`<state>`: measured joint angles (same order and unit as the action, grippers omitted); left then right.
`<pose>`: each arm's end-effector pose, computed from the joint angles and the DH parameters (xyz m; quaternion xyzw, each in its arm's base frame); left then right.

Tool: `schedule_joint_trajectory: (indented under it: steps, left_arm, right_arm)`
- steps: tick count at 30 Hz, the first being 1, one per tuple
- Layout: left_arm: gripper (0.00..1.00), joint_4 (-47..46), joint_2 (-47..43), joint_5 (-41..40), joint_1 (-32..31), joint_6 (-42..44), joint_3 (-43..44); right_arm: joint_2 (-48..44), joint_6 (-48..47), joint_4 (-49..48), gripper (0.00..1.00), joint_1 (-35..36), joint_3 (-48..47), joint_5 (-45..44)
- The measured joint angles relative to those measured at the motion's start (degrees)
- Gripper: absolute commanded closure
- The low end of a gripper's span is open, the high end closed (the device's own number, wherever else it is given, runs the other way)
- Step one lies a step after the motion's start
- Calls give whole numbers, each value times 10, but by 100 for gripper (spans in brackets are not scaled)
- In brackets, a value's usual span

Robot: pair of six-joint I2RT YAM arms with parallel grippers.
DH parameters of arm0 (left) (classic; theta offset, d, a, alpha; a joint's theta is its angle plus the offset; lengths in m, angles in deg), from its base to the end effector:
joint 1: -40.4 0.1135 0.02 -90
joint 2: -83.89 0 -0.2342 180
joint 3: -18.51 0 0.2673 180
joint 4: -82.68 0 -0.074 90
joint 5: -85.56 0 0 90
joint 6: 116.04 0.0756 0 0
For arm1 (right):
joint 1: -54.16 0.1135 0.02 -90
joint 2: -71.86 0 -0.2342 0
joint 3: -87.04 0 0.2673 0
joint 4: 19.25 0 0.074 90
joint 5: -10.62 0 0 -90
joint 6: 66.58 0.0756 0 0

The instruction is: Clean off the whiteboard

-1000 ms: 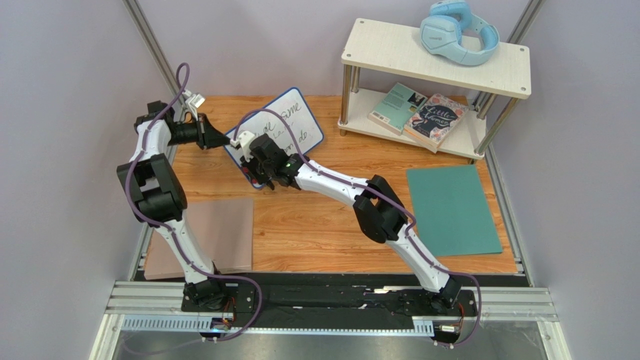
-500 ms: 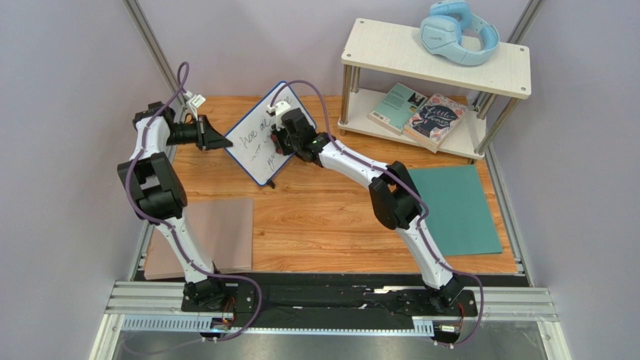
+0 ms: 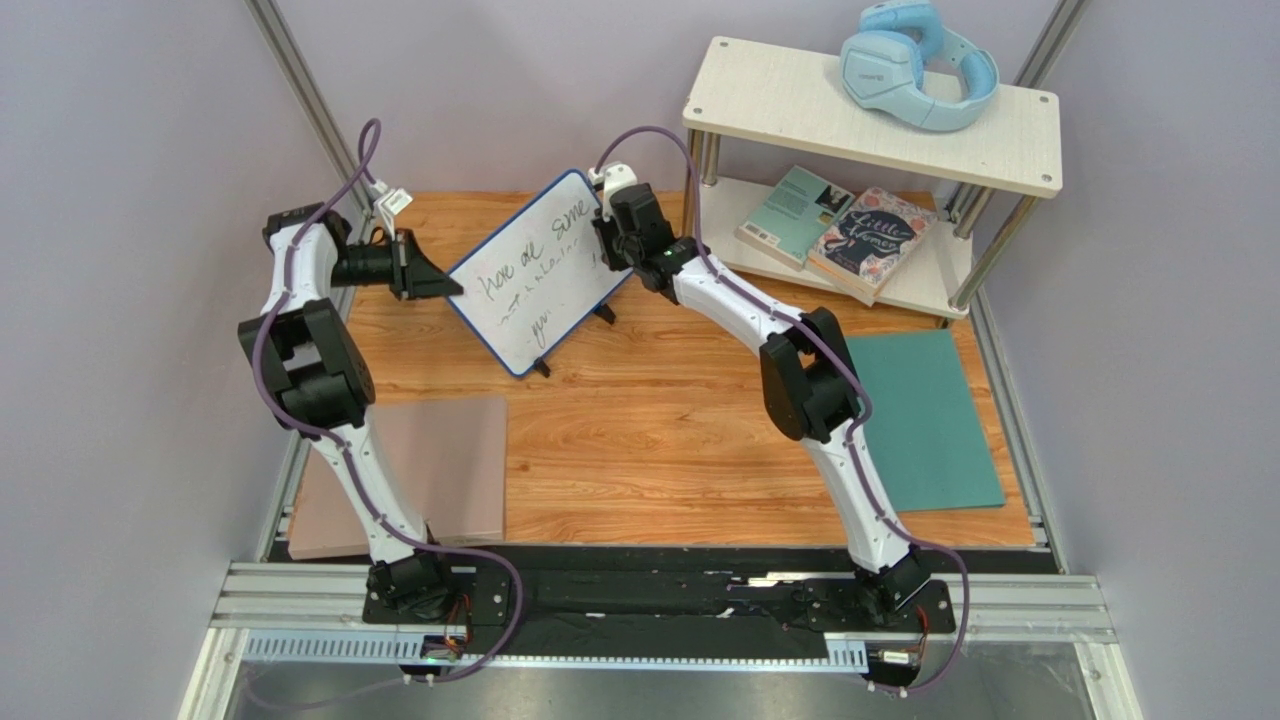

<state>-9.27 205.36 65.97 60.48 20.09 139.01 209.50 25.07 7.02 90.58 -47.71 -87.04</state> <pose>0.4107 0.0743 0.2094 0.1890 0.7949 -0.4791 0.3207 0.4808 0.3422 0.1853 -0.2248 0.8312 0.1103 0.4964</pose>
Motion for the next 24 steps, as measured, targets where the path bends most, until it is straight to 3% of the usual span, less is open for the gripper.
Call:
schedule_joint_trajectory:
  steps: [10,24]
  left_arm:
    - [100,33,21,4,6,20,22]
    - [100,52,25,-5,5,22,40]
  right_arm:
    - [47,-28,-7,100,-1,-72,-6]
    - [26,-68,-73,100,0,31,18]
